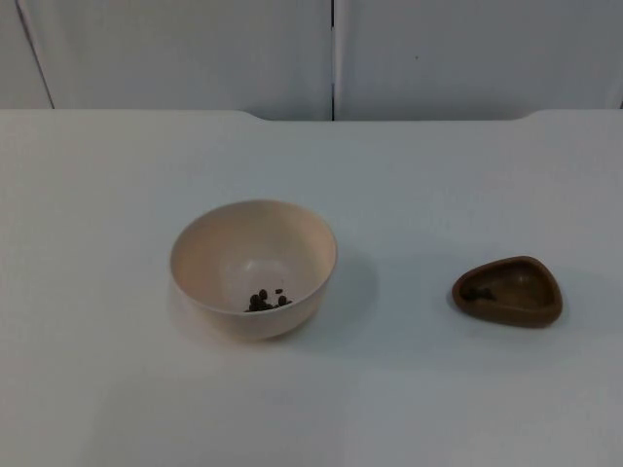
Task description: Pick up the bowl with the left hand and pour the coffee beans from the cup into the bowl with the right hand.
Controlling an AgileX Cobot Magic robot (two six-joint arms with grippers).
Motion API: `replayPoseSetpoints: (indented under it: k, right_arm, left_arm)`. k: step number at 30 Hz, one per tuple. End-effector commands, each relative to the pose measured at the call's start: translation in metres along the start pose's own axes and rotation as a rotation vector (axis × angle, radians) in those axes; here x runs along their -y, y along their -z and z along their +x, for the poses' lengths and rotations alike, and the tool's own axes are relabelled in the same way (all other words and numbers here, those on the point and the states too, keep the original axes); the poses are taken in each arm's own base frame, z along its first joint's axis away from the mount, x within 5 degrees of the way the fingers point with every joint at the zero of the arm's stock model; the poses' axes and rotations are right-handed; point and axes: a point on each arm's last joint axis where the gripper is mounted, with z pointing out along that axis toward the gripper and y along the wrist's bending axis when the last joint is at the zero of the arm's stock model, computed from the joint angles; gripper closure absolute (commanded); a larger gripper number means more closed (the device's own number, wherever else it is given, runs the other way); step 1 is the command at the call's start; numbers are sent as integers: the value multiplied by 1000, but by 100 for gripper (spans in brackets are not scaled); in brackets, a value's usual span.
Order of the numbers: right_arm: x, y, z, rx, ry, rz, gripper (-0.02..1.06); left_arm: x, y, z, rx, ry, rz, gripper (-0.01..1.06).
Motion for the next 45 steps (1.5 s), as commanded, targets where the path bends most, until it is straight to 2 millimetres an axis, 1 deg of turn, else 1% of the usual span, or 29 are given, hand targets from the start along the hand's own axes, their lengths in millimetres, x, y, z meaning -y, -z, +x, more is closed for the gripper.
replayPoseSetpoints:
  k: [1,14,18,29,31,39,45]
  right_arm:
    - [1,0,0,14,8,5,-1]
    - [1,0,0,14,-1,13,-1]
    - [0,-1,-1,16,-26,52,-1]
    - [-1,-2,-1,24,-116,226,-1]
    - [-1,-2,-1,24,-122,236,-1]
    - [-2,-3,-2,33,-203,392,-1]
    - [-2,-3,-2,35,-227,437,-1]
  left_arm:
    - [0,-1,1,-1,7,-6,0]
    - [0,-1,1,-1,7,-6,0]
    - [0,-1,1,-1,7,-6,0]
    - [0,-1,1,-1,7,-6,0]
    - [0,-1,1,-1,7,-6,0]
    - [0,-1,1,-1,7,-6,0]
    - [0,-1,1,-1,7,-6,0]
